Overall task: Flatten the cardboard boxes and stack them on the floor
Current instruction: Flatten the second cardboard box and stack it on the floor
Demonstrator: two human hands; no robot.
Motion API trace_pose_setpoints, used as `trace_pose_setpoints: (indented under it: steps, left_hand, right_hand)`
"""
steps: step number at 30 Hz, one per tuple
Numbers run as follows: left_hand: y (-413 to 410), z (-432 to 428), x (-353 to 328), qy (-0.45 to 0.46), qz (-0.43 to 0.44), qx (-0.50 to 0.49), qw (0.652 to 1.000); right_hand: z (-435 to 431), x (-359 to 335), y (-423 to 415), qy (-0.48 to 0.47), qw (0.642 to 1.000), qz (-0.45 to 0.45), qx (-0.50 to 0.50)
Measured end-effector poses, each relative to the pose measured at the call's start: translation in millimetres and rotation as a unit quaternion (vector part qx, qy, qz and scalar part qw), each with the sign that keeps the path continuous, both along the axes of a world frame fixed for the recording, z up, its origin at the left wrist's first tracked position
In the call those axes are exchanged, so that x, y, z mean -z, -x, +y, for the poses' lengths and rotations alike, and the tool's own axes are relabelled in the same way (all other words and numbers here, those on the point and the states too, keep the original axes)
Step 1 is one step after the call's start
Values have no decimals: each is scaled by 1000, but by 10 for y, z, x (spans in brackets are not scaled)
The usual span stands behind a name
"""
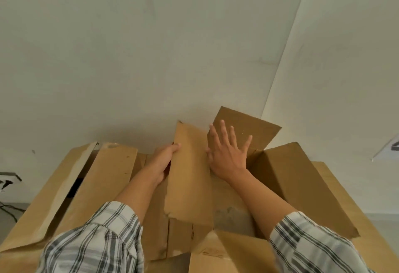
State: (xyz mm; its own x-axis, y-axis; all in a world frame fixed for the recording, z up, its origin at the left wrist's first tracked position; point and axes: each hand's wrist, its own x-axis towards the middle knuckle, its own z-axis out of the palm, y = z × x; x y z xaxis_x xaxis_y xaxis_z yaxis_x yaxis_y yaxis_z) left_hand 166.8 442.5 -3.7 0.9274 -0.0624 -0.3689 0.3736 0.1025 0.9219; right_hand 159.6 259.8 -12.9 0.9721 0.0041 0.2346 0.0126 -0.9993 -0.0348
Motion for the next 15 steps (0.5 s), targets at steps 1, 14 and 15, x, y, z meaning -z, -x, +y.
trace_pose_setpoints:
  steps: [1, 14, 15]
  left_hand:
    - [17, -111, -130, 17, -3, 4, 1000]
    - [860, -2659, -1412, 12, -61, 124, 990]
    - [974, -2887, -1384, 10, -68, 132, 989]
  right_hand:
    - [-30, -186, 93, -4, 1000, -14, -4]
    - [-1563, -1508, 1636, -28, 995, 59, 68]
    - [-1787, -1470, 1726, -22, 995, 52, 82]
